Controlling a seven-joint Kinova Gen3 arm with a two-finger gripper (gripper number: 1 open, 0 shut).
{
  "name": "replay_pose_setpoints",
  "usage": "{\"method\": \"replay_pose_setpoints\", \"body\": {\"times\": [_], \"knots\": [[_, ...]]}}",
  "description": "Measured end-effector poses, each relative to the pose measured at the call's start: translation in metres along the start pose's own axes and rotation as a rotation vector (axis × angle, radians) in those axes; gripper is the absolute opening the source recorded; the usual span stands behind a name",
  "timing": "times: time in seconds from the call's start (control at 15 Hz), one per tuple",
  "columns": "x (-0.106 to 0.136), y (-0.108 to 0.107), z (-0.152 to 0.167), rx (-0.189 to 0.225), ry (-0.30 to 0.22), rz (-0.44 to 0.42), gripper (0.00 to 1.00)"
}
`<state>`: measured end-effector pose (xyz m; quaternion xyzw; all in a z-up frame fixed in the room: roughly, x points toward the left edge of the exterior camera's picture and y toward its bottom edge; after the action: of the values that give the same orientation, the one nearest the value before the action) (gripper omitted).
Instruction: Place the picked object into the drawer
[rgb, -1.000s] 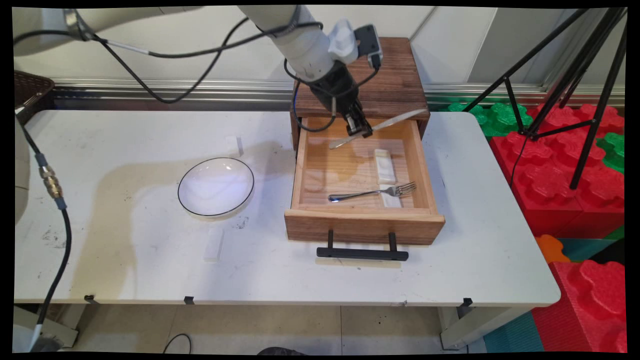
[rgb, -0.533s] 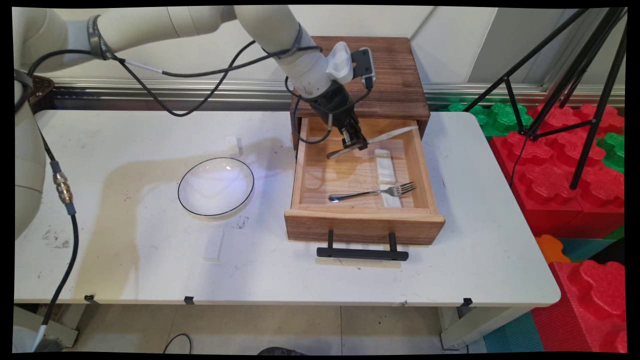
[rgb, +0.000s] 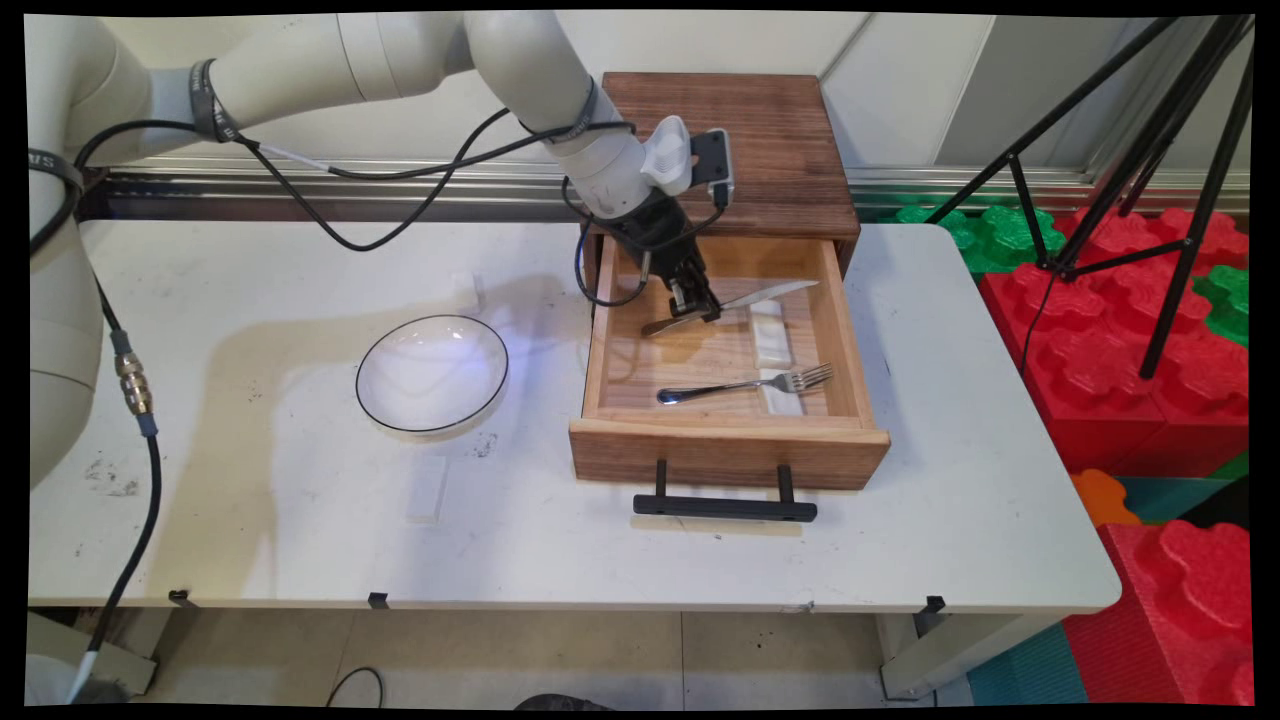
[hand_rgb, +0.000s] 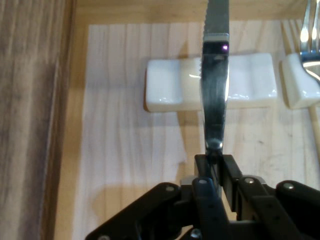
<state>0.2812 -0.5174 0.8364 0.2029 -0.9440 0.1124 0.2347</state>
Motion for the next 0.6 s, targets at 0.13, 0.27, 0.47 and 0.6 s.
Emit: {"method": "replay_pose_setpoints", "body": {"times": [0.13,0.27,0.47,0.6], "knots": [[-0.0025,-0.0003,0.0021,-0.004,-0.002,0.002,0.00],[-0.0046,-0.0006,0.0043,-0.008,-0.003,0.004,0.00],[-0.0068,-0.0011,0.0086,-0.014,-0.001,0.008,0.00],[-0.0088,-0.0013,0.0103,-0.017,0.001,0.010,1.00]]}}
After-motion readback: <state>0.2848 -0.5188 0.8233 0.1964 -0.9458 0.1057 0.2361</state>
